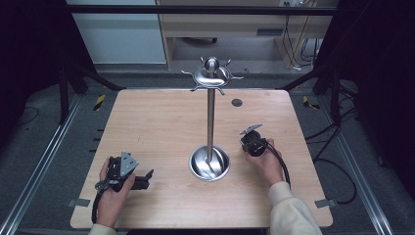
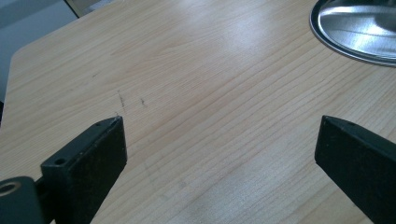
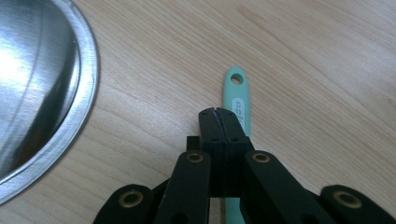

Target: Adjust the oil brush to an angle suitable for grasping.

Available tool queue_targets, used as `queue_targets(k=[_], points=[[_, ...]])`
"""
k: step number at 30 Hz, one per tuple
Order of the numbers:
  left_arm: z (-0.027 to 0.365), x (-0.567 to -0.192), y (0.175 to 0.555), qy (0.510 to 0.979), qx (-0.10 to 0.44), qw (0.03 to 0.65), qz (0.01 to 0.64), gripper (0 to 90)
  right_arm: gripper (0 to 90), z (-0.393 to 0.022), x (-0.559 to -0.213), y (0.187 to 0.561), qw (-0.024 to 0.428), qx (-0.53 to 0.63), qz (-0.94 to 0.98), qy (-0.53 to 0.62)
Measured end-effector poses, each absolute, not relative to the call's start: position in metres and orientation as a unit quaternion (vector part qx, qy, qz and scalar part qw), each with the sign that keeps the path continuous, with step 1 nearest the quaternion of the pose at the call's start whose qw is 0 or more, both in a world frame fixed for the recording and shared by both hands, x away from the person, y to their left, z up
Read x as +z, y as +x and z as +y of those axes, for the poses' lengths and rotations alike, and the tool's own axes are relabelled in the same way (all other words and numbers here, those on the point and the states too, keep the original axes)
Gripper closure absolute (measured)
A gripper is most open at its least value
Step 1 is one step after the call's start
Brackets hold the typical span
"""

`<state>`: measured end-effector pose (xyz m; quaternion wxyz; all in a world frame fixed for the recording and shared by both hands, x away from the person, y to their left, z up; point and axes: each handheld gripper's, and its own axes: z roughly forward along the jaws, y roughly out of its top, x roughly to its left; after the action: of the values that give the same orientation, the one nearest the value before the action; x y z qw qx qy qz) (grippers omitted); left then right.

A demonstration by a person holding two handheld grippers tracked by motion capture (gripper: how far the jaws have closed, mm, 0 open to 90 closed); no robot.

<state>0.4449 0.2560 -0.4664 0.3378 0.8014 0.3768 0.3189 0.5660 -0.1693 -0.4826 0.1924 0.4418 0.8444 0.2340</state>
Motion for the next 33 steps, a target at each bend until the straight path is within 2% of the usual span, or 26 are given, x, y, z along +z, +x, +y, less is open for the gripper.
queue_targets(k=[10,16,21,33], points=[[0.256,-0.466,0.445,0.799,0.323,0.338,0.379,1.8,90.0,-0.181,-0.482,0.571,0.209,0.213,0.821,0.487],[0.254,-0.467,0.445,0.803,0.319,0.336,0.374,1.8,89.5,-0.191,-0.470,0.567,0.187,0.241,0.808,0.504],[0.254,-0.466,0.444,0.801,0.323,0.338,0.375,1.8,84.1,-0.201,-0.455,0.557,0.177,0.249,0.802,0.513],[0.253,-0.466,0.445,0.802,0.322,0.337,0.373,1.9,66.3,-0.216,-0.446,0.540,0.143,0.192,0.813,0.531]])
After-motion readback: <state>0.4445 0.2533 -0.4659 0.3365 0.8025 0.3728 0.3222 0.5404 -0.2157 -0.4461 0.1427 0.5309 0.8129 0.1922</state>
